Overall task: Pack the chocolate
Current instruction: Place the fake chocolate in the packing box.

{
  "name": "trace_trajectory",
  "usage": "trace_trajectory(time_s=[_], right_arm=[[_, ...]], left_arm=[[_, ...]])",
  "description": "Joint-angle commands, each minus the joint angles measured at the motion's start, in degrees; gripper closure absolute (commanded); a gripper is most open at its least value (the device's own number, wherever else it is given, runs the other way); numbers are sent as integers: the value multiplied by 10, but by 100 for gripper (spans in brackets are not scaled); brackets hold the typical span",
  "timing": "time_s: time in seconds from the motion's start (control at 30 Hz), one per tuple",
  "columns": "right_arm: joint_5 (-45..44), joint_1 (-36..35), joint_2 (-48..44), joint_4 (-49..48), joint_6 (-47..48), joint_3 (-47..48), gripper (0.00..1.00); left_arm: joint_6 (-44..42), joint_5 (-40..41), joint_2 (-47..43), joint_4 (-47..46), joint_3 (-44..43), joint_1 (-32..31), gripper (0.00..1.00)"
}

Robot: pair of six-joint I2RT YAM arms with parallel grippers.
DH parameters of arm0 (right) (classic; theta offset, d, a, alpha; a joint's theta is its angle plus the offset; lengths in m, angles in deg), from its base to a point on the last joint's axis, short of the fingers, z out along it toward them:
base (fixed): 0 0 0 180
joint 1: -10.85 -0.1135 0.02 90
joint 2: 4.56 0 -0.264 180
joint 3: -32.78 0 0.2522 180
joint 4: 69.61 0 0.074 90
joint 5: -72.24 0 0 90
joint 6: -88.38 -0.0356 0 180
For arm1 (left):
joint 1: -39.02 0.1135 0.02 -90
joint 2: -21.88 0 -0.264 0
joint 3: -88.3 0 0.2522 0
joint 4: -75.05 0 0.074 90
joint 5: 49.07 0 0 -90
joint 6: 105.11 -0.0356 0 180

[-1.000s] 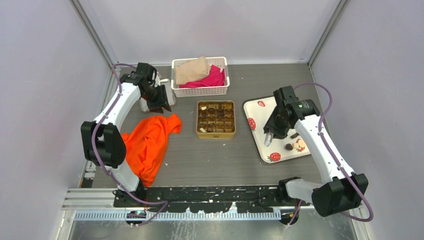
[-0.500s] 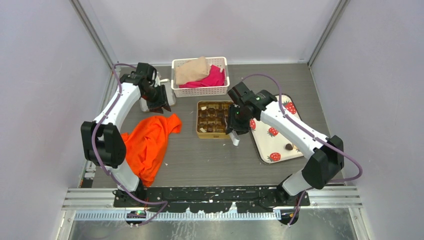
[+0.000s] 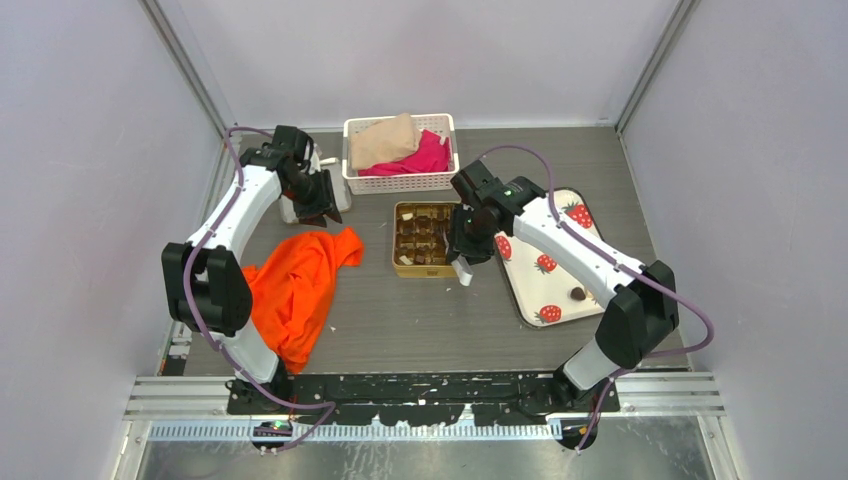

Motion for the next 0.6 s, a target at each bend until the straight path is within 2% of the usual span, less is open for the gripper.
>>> trace_trajectory(time_s=[0.0, 0.1, 0.2, 0.57], right_arm=[[10, -4, 2, -33, 8, 21, 90], [7, -5, 4, -37, 3, 18, 73], [7, -5, 6, -39, 2, 19, 64], [-1, -5, 5, -37, 1, 20, 59]], left_arm=[[-5, 3, -22, -11, -4, 5, 60], [-6, 4, -22, -10, -4, 5, 59], [-7, 5, -23, -9, -4, 5, 59], [-11, 4, -21, -9, -6, 5, 59]])
